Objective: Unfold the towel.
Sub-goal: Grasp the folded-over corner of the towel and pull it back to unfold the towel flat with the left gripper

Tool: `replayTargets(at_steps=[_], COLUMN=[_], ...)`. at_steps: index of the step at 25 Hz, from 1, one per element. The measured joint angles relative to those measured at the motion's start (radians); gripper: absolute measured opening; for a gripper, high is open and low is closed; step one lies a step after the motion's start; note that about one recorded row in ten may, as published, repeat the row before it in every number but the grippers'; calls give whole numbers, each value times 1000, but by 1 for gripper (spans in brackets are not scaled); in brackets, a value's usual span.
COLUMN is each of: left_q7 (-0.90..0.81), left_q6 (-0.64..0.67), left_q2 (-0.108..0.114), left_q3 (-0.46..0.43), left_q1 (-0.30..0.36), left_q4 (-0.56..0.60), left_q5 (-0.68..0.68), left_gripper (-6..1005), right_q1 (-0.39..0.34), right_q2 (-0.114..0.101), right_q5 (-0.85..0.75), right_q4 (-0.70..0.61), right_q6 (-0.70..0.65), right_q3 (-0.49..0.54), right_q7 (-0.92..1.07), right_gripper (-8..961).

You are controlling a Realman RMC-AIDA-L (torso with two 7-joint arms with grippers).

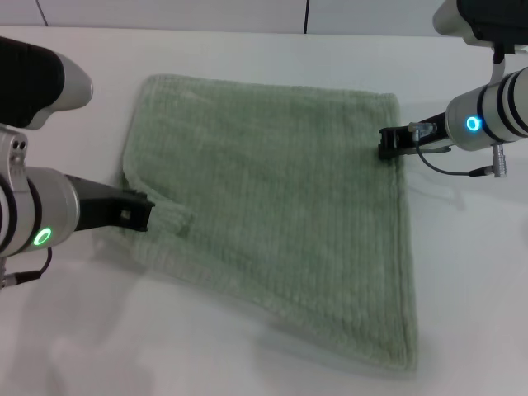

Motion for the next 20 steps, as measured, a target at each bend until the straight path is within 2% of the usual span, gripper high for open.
replayTargets(at_steps=[11,16,20], left_q7=[7,8,11], left_q6=[-71,-81,-102], left_q2=[0,0,2], left_q3=[-4,-6,-14], left_q1=[5,2,3], left_q4=[0,6,5], left_q5=[2,4,4], left_gripper=[47,110,239], right_q1=[2,2,1], right_q2=[0,0,0], right_q5=[0,0,0], right_q4=[2,6,6], right_q6=[17,22,22], right_q3=[0,0,0], right_q7=[0,0,0], right_gripper=[-1,-1,-1])
